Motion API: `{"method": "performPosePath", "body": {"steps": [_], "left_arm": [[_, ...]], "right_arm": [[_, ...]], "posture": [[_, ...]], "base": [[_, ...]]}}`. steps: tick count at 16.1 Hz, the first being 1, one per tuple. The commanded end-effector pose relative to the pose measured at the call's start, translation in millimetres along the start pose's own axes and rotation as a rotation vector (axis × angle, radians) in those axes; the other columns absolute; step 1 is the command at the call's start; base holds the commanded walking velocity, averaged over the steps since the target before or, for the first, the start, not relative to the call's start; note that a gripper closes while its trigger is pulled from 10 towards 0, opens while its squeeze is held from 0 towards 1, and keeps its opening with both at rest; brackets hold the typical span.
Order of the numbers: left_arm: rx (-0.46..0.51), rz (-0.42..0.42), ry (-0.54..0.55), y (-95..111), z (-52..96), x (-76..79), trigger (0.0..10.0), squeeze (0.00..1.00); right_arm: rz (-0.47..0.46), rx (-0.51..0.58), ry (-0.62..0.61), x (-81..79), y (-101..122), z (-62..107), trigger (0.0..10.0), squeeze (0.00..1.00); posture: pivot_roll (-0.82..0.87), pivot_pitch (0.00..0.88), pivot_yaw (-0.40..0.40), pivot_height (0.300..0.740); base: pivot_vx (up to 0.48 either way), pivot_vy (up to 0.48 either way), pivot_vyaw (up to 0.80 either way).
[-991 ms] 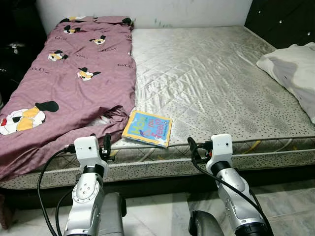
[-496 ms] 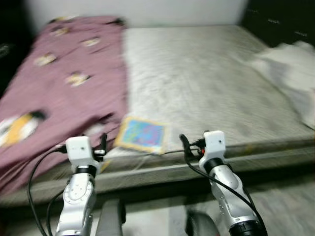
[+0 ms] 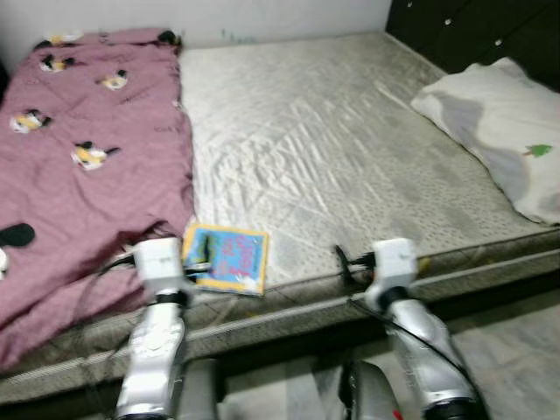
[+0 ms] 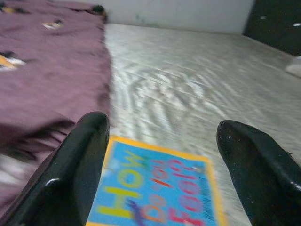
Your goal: Clean up the room
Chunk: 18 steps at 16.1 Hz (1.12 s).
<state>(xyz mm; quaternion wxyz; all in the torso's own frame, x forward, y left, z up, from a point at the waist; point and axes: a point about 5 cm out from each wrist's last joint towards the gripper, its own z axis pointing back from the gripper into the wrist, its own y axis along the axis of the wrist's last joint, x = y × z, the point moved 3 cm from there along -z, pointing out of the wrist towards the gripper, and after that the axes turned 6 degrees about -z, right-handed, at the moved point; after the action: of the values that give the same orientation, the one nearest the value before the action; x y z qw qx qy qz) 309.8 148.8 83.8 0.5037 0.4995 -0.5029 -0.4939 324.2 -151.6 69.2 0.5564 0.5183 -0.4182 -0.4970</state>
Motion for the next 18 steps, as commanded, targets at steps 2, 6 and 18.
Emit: {"method": "performPosePath", "body": {"steps": [2,6,18], "left_arm": [[-0.011,-0.002,0.019,-2.4,1.6,-8.9,10.0,1.00],[-0.136,0.067,0.153,-20.1,2.6,-21.7,10.0,1.00],[-0.275,0.163,0.299,-39.2,4.9,-43.6,10.0,0.00]], "right_arm": [[-0.002,0.002,0.026,-7.2,0.7,-2.0,10.0,0.00],[-0.014,-0.006,0.032,-7.4,-0.2,-1.1,10.0,0.00],[-0.027,0.003,0.068,-7.1,5.8,7.8,10.0,0.00]], "posture": [[0.01,0.047,-0.003,0.574],[0.00,0.057,-0.006,0.574],[-0.01,0.104,-0.006,0.524]], "base": [[0.000,0.000,0.21],[0.000,0.000,0.00],[0.000,0.000,0.00]]}}
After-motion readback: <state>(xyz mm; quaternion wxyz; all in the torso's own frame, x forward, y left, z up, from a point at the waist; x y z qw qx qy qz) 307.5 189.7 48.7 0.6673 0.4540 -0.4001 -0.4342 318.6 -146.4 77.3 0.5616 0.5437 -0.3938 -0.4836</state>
